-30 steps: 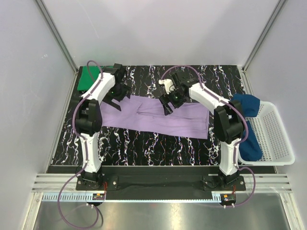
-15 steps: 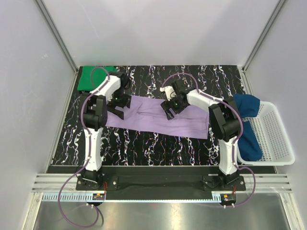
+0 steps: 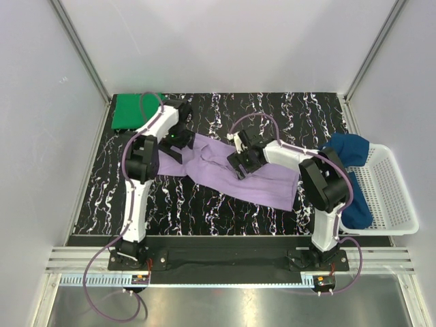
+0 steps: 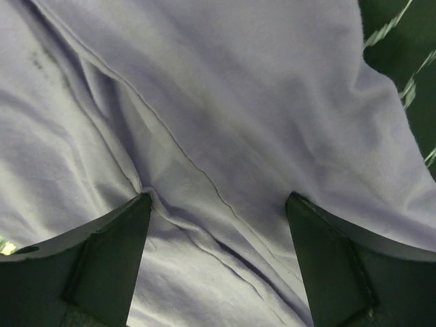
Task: Fold and stack the t-shirts
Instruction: Fold the tshirt
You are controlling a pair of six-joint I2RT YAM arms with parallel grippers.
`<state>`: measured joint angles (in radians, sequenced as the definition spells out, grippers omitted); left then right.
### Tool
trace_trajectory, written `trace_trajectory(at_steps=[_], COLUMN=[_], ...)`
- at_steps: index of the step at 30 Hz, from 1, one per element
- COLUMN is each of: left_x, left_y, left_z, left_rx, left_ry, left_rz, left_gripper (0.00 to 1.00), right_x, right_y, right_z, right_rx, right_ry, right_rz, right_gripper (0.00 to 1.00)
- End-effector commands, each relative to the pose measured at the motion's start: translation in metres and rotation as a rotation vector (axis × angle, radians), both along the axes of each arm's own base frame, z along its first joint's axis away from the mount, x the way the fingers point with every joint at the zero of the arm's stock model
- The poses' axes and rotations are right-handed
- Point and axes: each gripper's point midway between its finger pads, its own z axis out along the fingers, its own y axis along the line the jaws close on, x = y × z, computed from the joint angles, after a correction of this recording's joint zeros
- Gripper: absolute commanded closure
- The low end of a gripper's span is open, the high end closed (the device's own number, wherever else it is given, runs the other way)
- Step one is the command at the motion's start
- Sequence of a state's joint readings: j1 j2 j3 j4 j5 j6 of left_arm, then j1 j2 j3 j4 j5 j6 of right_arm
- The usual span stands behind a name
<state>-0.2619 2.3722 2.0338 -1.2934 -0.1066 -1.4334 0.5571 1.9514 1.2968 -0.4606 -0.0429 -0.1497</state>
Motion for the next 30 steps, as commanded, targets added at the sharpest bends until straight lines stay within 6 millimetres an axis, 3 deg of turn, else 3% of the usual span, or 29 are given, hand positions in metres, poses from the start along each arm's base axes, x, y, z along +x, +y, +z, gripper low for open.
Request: trace_trajectory(at_steps=[1, 5, 10, 11, 13, 14, 15, 16, 17, 19, 20, 21, 22, 23, 25, 30], left_x=[0.010, 0.023, 0.043, 0.044, 0.037, 0.035, 0.018, 0.030, 0.031, 0.044, 0.047, 0.050, 0.068, 0.071, 0.078, 0.121], left_y=[-0.018, -0.043, -0.086, -0.100, -0.103, -0.107, -0.104, -0.117, -0.131, -0.145, -0.157, -0.164, -0.177, -0.186, -0.188, -0.168], left_z=[-0.033, -0.034, -0.044, -0.040, -0.045, -0.036, -0.047, -0.045, -0.030, -0.022, -0.019, -0.036, -0.020, -0.015, -0.033, -0.004], left_rx=[0.009, -0.001, -0.136, -0.197, -0.203, -0.213, -0.223, -0.252, -0.301, -0.326, -0.382, -0.415, -0.453, -0.542, -0.621, -0.746], left_ry=[-0.024, -0.098, -0.212, -0.226, -0.197, -0.214, -0.174, -0.273, -0.333, -0.378, -0.383, -0.366, -0.434, -0.459, -0.476, -0.659], left_rz=[-0.163, -0.342, -0.608, -0.661, -0.677, -0.684, -0.660, -0.667, -0.687, -0.733, -0.764, -0.804, -0.837, -0.860, -0.836, -0.743], left_gripper=[0.10, 0.13, 0.19, 0.23, 0.23, 0.24, 0.24, 0.23, 0.24, 0.24, 0.24, 0.24, 0.25, 0.25, 0.25, 0.25], right_x=[-0.054, -0.079, -0.099, -0.102, -0.115, -0.119, -0.122, -0.126, -0.131, -0.144, -0.143, -0.144, -0.142, -0.139, -0.133, -0.120], right_y=[-0.026, -0.032, 0.001, 0.006, 0.021, 0.023, 0.023, 0.024, 0.024, 0.028, 0.034, 0.036, 0.041, 0.046, 0.061, 0.107], right_z=[-0.017, -0.010, 0.005, 0.007, 0.007, 0.006, 0.005, 0.006, 0.003, 0.000, 0.000, -0.001, -0.001, -0.002, -0.003, 0.006], right_rx=[-0.124, -0.153, -0.032, -0.020, 0.025, 0.029, 0.038, 0.055, 0.060, 0.090, 0.114, 0.121, 0.131, 0.140, 0.158, 0.239], right_ry=[0.113, 0.155, 0.242, 0.252, 0.296, 0.303, 0.315, 0.332, 0.350, 0.390, 0.381, 0.382, 0.384, 0.381, 0.384, 0.454], right_rz=[-0.120, -0.222, -0.344, -0.359, -0.379, -0.391, -0.407, -0.444, -0.459, -0.480, -0.479, -0.487, -0.508, -0.514, -0.515, -0.510], right_gripper=[0.12, 0.11, 0.11, 0.11, 0.11, 0.11, 0.11, 0.11, 0.11, 0.11, 0.11, 0.11, 0.11, 0.10, 0.10, 0.09])
